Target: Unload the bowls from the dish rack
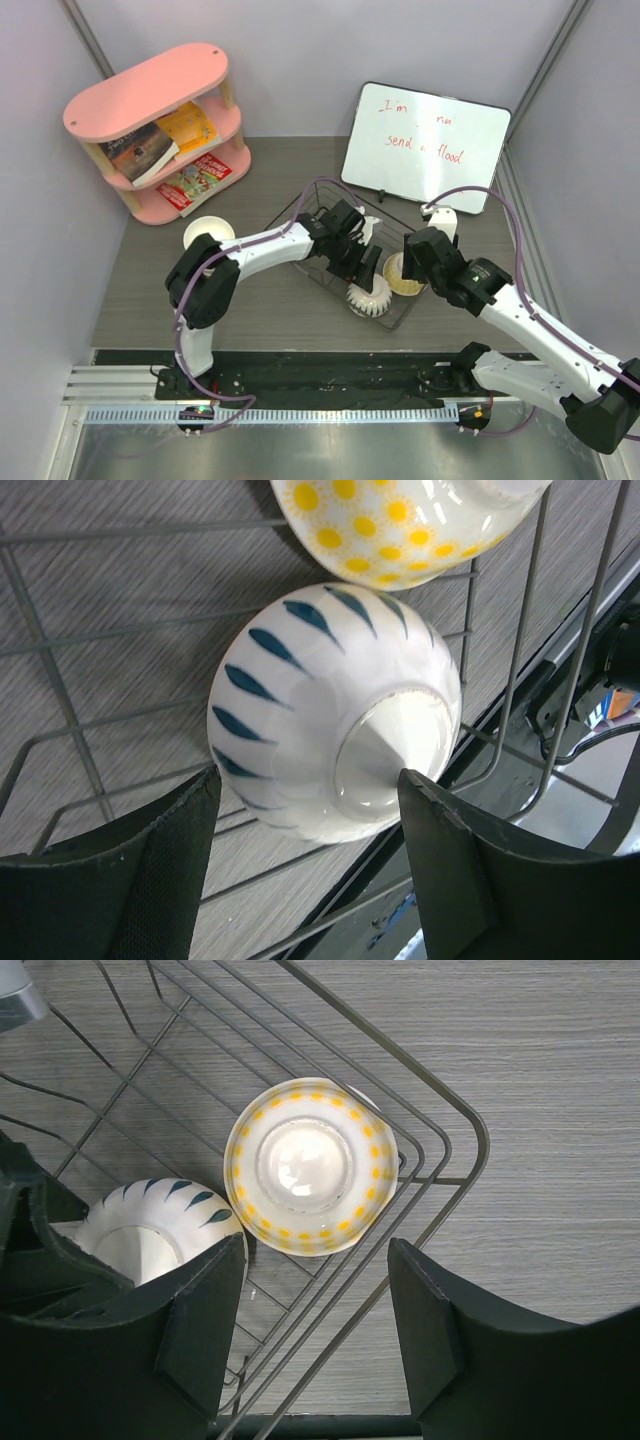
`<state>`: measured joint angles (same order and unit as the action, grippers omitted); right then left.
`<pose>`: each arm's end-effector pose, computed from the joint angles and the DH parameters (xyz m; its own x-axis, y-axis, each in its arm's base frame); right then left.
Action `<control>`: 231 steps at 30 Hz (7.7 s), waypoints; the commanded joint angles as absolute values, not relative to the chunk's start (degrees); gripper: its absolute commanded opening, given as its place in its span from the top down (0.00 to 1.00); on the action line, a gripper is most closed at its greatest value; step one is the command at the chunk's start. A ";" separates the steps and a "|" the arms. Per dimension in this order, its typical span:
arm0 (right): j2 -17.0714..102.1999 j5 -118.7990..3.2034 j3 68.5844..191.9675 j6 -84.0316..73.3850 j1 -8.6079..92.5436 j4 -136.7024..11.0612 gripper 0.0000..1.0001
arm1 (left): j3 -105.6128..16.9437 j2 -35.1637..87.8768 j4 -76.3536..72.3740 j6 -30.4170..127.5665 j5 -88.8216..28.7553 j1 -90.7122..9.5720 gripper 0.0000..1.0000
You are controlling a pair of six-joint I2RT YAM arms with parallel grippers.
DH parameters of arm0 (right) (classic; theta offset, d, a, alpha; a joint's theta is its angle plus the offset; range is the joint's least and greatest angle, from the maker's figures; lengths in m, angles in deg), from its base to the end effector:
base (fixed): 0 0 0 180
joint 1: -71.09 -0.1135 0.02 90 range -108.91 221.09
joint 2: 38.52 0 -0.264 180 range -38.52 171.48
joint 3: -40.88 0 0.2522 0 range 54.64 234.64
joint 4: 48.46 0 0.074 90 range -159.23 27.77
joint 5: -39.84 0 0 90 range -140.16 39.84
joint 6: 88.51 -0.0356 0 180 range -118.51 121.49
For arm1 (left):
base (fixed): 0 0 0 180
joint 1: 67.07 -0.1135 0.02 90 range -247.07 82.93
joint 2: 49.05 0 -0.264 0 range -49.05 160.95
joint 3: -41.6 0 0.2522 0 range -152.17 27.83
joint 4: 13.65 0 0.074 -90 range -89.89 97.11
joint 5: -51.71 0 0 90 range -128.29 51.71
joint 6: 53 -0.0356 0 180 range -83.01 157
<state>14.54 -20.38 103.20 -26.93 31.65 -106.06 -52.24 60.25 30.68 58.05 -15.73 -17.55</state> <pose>0.1502 0.1007 0.2867 -0.6485 0.0014 -0.7612 0.0139 0.9999 -0.0100 0.2520 -0.3162 0.2031 -0.8209 0.4509 -0.3505 0.5710 0.6586 -0.4902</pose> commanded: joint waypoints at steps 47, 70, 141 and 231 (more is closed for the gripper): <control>15.10 -23.18 101.66 -29.18 31.81 -101.25 0.37 | -52.05 76.81 36.50 57.47 5.30 -15.30 0.33; 21.23 -15.62 99.82 -29.27 31.81 -99.41 0.46 | -67.96 69.78 40.28 62.57 -0.15 -20.14 1.00; 34.53 -34.33 119.77 -19.69 45.52 -89.03 0.62 | -56.20 18.28 62.34 51.68 -87.15 -27.08 1.00; 32.32 -36.80 113.27 -18.72 46.75 -89.03 0.60 | -42.48 63.10 86.33 92.63 -86.81 2.80 0.87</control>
